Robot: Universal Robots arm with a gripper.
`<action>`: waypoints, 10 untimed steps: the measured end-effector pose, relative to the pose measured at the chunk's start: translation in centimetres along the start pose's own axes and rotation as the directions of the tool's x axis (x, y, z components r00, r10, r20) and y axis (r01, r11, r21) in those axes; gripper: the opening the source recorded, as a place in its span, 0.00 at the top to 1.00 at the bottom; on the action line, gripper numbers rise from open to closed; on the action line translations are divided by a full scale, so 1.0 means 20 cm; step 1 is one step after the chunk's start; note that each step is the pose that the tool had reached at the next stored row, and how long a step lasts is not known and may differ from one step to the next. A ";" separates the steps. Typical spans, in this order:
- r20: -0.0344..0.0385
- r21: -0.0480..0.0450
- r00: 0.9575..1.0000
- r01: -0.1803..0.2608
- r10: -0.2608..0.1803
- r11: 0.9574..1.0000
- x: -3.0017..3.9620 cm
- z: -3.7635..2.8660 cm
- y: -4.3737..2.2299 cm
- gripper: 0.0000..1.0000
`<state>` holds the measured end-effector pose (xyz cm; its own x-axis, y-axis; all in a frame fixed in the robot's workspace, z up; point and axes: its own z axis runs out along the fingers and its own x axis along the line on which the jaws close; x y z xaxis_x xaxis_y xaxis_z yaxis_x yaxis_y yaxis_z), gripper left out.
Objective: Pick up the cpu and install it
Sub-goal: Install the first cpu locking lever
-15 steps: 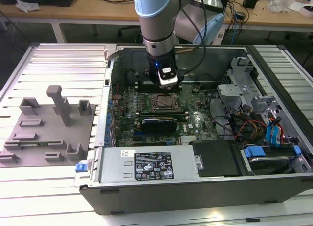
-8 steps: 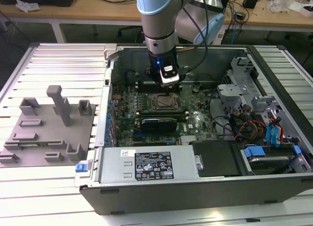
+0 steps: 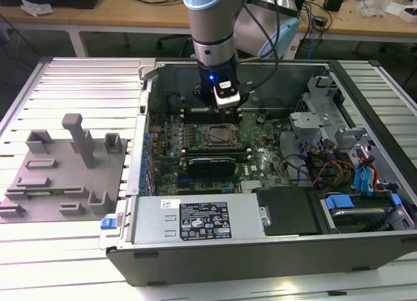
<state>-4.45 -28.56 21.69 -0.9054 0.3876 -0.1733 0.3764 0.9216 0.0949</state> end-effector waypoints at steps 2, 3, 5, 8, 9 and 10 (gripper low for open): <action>0.002 0.026 1.000 -0.003 0.003 1.000 -0.001 0.000 0.000 0.89; 0.003 0.037 1.000 -0.004 0.004 0.999 -0.003 0.000 0.000 0.89; -0.004 0.052 1.000 -0.007 0.007 0.999 -0.008 0.000 -0.008 0.89; -0.013 0.058 1.000 -0.009 0.010 0.998 -0.017 0.000 -0.030 0.89; -0.019 0.061 1.000 -0.009 0.010 0.998 -0.018 0.000 -0.030 0.89; -0.036 0.068 0.999 -0.008 0.010 0.998 -0.021 0.001 -0.029 0.89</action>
<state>-4.30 -29.26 21.68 -0.9079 0.3962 -0.1367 0.3961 0.9178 0.0292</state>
